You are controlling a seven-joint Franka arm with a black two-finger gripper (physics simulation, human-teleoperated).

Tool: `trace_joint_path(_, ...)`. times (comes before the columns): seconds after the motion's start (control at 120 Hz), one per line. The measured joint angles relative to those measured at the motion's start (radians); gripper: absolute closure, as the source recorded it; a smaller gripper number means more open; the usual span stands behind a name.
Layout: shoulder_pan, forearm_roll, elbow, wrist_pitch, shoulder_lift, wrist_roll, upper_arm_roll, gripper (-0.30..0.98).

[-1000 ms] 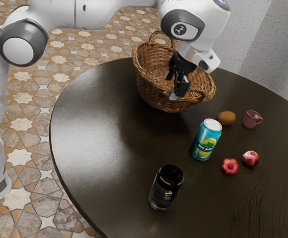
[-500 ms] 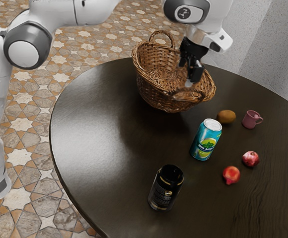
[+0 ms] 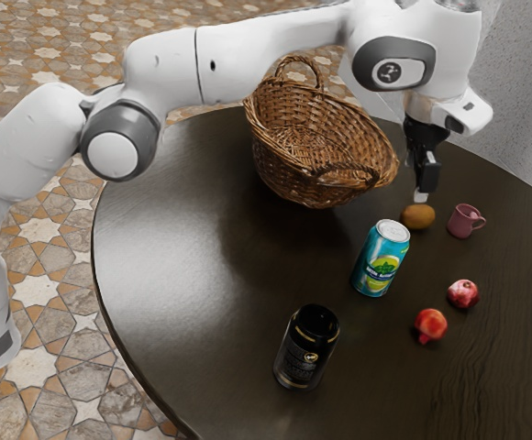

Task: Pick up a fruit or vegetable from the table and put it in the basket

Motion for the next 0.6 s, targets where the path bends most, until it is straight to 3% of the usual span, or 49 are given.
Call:
trace_joint_path(0.133, 0.000, 0.003, 0.003, 0.088, 0.043, 0.045, -0.067, 0.00)
trace_joint_path(0.317, -0.006, 0.060, -0.011, 0.189, 0.065, 0.093, -0.141, 0.00)
trace_joint_path(0.6, -0.008, 0.072, -0.038, 0.103, 0.064, 0.144, -0.146, 0.00)
